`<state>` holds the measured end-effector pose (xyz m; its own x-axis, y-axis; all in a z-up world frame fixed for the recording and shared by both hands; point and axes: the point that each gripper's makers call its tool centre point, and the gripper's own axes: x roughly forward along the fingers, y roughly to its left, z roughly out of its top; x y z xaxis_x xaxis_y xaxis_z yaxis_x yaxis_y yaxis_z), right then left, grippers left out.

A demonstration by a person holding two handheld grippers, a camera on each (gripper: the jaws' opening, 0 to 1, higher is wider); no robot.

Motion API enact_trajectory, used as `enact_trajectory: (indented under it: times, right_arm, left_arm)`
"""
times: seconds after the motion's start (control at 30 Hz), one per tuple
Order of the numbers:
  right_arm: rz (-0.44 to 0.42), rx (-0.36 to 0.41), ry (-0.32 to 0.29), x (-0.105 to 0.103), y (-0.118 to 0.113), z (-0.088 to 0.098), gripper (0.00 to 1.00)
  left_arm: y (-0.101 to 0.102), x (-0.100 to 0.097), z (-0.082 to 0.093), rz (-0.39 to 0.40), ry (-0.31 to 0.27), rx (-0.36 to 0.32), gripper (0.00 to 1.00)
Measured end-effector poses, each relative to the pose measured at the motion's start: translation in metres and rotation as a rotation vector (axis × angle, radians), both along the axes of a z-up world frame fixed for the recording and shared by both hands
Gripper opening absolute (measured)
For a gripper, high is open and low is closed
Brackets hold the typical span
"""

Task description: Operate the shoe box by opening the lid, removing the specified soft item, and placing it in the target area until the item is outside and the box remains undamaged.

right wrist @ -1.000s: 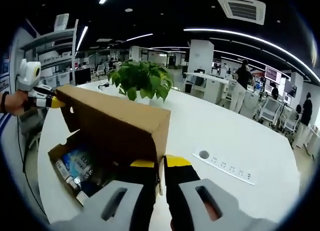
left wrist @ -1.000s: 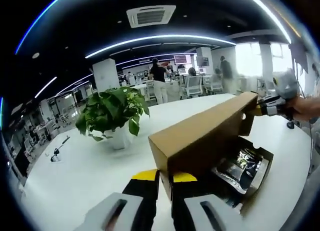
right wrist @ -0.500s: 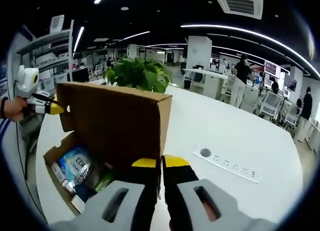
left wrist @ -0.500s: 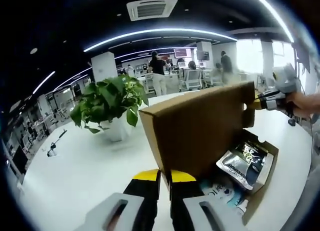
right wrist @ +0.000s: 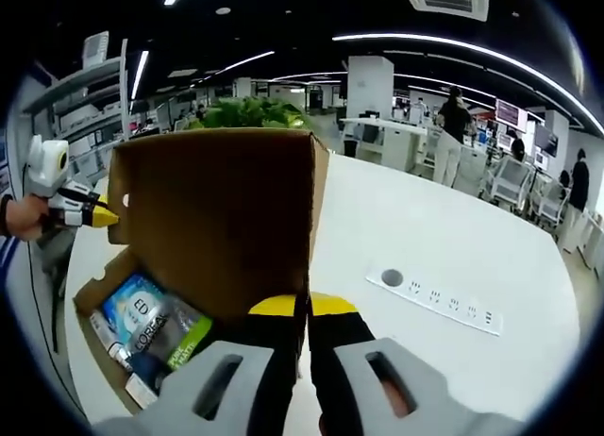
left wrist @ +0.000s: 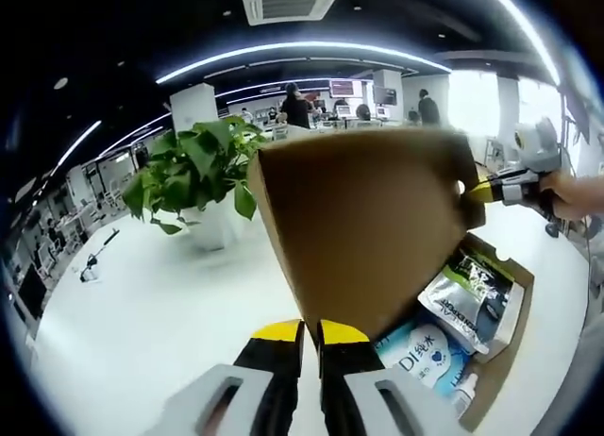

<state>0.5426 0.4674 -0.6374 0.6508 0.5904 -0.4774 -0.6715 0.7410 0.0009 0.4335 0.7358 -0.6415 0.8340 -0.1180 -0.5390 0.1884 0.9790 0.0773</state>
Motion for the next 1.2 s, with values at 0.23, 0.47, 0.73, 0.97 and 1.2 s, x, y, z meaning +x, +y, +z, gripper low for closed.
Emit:
enact_trajectory:
  times: [0.23,0.47,0.73,0.97,1.2]
  right_arm:
    - [-0.009,0.005,0.015,0.013,0.004,-0.005,0.01]
    - [-0.025,0.013,0.034,0.022,0.007,-0.01,0.01]
    - [-0.051,0.019,0.069,0.033,0.01,-0.019,0.01]
    - [-0.062,0.029,0.088,0.037,0.01,-0.025,0.01]
    - [-0.079,0.024,0.13,0.056,0.011,-0.039,0.01]
  left_arm:
    - [0.005,0.011,-0.005,0.003,0.016,-0.014,0.05]
    - [0.008,0.021,-0.012,0.011,0.037,-0.024,0.05]
    - [0.012,0.028,-0.02,0.059,0.073,-0.094,0.04]
    - [0.015,0.031,-0.024,0.071,0.089,-0.151,0.03]
    - [0.016,0.038,-0.032,0.079,0.131,-0.143,0.04]
